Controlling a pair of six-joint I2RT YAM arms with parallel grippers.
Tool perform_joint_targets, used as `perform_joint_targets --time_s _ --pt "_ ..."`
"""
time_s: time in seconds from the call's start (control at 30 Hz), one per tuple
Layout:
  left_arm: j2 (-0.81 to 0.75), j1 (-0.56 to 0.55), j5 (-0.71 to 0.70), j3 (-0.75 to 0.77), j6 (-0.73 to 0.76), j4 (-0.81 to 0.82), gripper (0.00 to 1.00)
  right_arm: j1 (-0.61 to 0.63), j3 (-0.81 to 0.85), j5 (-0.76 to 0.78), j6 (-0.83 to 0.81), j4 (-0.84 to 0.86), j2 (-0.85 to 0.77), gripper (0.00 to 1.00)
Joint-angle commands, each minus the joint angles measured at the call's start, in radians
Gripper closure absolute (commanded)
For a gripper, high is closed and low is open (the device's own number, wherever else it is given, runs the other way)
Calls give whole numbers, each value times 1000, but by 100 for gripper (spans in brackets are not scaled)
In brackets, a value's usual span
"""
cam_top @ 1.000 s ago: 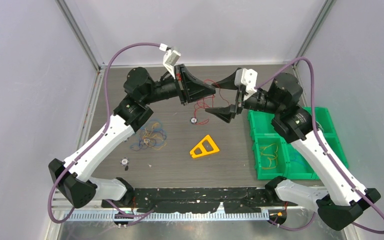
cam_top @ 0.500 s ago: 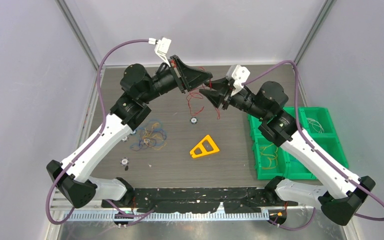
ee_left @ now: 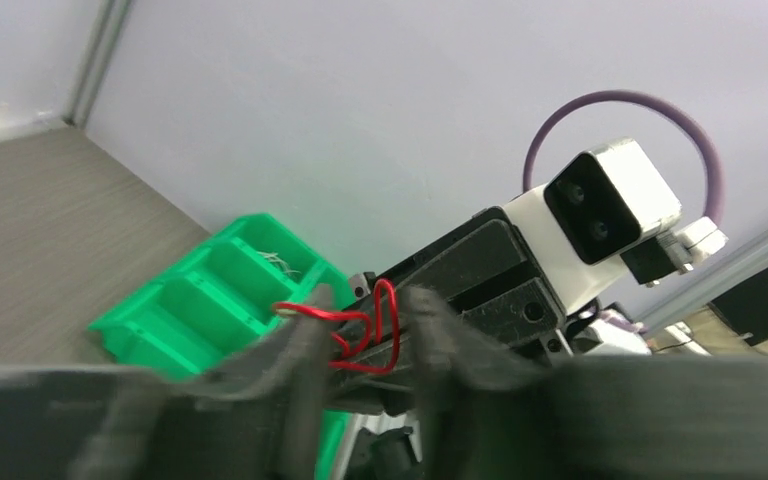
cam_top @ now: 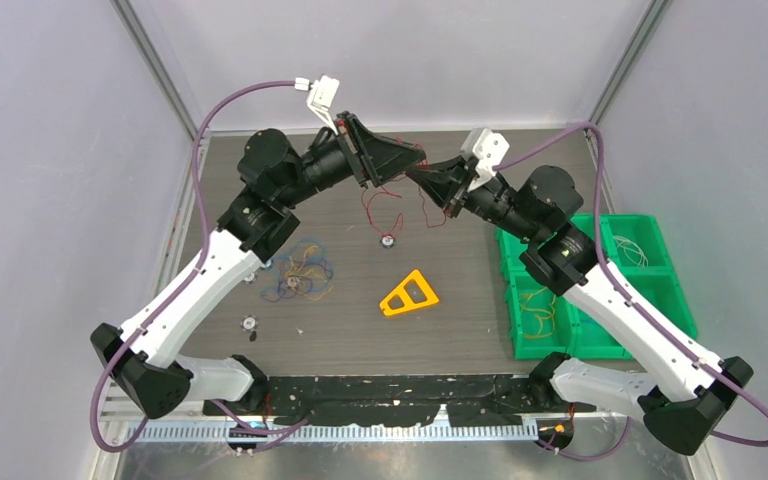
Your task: Untangle the cables
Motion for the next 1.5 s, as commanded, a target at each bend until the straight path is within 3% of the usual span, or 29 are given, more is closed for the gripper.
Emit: perform_joint_targets --time_s 0.0,0.13,0.2,0.33,0.43,0.67,0.73,0.9,0.97,1.0,1.13,1.17,1.3,1.33,1.37,1.47 --pt "-59 37 42 -26 38 23 47 -31 5 -30 33 -6 -60 95" --pt "-108 79 126 -82 106 51 10 -177 -9 -95 118 -50 -77 95" --pt "-139 96 155 -121 178 43 1 -265 -17 -178 187 -52 -85 95" --pt "-197 125 155 -206 399 -8 0 -400 -8 -353 331 -5 -87 95" --pt "-169 124 197 -174 571 -128 1 -412 12 -427 383 10 -94 95" --pt "-51 42 170 -65 669 -134 1 -407 15 -516 499 63 -81 95" --pt "-3 -4 160 -28 695 -180 16 -403 12 -518 568 120 -71 94" --pt "93 -115 204 -22 721 -230 76 -401 51 -458 719 215 -45 94" --pt "117 -136 177 -33 720 -238 96 -404 61 -435 770 244 -43 94" --pt "126 -139 167 -37 714 -236 100 -405 63 -428 803 251 -42 94" --pt "131 -140 139 -41 719 -224 100 -432 48 -380 874 267 -49 95" --pt "121 -140 131 -41 731 -226 97 -447 44 -371 878 267 -52 94" --pt "46 -121 78 -55 752 -245 22 -521 30 -375 876 236 -58 95" --pt "22 -111 70 -62 752 -255 10 -561 24 -393 873 232 -59 95" --pt "0 -96 69 -68 751 -263 2 -585 21 -405 871 223 -62 94" --pt "-79 -26 107 -110 727 -263 0 -731 10 -475 818 172 -69 95"
